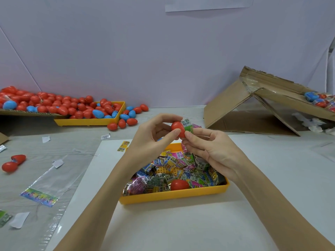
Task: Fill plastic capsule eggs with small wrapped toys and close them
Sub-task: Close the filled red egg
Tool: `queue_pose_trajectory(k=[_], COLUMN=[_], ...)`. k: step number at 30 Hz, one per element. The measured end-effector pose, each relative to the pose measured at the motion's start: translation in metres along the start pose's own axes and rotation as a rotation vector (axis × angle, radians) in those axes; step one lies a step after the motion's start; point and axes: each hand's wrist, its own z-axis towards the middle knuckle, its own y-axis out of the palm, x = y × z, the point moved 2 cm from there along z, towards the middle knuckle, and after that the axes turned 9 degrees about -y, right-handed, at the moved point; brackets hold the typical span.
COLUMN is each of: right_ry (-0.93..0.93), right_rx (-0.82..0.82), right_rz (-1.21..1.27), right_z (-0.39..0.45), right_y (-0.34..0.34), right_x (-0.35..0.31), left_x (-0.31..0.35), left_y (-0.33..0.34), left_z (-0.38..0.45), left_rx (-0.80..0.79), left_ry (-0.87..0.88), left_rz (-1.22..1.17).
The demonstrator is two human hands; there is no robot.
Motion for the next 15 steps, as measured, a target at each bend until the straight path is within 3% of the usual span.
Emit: queue_pose_trajectory(k=[4,15], right_ry=[-0.028,-0.074], right_rx=[0.005,-0.001], right_rz=[-0.081,-0.149], right_z=[-0.0011,-0.0033], right_y=[0.0007,0.0067], right_x=[-0.0029,-0.0005], left_x=[0.0014,-0.0016], left_y=[-0.0018,0.0021], left_z=[-0.0012,-0.0006], left_rx=[-0.045,0.01], left_ry=[-0.033,-0.07], left_rz=[0.004,-0.065])
